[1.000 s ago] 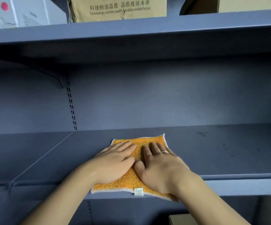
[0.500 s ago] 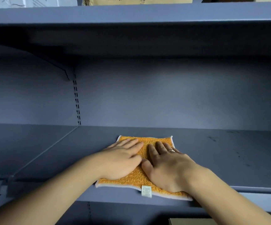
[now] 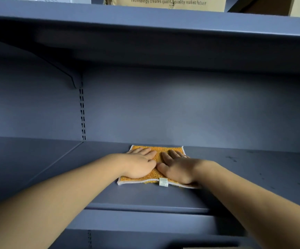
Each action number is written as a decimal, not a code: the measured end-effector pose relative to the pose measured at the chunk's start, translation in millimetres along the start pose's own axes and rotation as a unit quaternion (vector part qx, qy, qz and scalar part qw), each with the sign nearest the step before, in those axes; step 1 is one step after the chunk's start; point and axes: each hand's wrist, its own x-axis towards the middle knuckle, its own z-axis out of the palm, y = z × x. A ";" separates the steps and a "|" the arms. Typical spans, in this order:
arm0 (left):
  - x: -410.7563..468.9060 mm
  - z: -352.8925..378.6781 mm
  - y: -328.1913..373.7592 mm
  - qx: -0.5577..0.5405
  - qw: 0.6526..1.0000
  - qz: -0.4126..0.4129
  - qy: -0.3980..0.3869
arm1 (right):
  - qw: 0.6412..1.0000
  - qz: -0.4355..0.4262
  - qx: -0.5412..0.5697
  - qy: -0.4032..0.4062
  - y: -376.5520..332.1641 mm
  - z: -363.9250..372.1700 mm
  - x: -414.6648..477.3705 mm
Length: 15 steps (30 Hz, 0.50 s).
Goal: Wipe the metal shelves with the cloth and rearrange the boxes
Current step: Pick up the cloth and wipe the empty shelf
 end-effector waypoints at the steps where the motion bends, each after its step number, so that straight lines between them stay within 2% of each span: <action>1: 6.6 -0.8 -3.1 -0.001 1.000 0.000 -0.001 | 1.000 0.002 -0.002 -0.005 1.7 -1.9 7.1; 15: 52.4 -5.4 -38.9 -0.017 1.000 0.026 -0.004 | 1.000 0.022 0.018 0.007 3.9 -8.4 60.3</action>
